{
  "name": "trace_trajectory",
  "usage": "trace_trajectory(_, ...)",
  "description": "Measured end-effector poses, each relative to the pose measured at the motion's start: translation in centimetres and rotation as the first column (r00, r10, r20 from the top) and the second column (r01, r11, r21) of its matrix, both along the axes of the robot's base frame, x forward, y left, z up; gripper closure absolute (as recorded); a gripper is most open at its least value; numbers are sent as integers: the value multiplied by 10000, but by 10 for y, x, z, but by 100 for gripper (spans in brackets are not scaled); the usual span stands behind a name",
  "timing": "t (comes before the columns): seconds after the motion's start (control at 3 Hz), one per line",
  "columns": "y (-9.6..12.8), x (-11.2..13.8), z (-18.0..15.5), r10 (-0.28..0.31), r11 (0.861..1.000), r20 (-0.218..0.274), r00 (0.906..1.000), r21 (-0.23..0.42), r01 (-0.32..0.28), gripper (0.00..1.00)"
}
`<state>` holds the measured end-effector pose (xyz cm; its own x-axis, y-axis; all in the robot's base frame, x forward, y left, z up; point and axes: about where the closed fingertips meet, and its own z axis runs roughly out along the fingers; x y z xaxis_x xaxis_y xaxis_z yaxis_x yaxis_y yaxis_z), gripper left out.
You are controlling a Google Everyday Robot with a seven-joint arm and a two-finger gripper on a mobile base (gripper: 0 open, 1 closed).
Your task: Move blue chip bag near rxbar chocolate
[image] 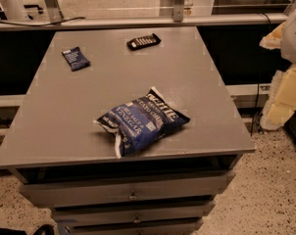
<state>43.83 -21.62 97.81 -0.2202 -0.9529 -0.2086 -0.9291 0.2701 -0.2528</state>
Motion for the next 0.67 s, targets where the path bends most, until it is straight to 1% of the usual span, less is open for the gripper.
trace_trajectory(0.33, 0, 0, 0, 0, 10000, 0, 10000, 0, 0, 0)
trace_trajectory(0.67, 8, 9, -15, 2, 9976, 127, 9999, 690, -11, 0)
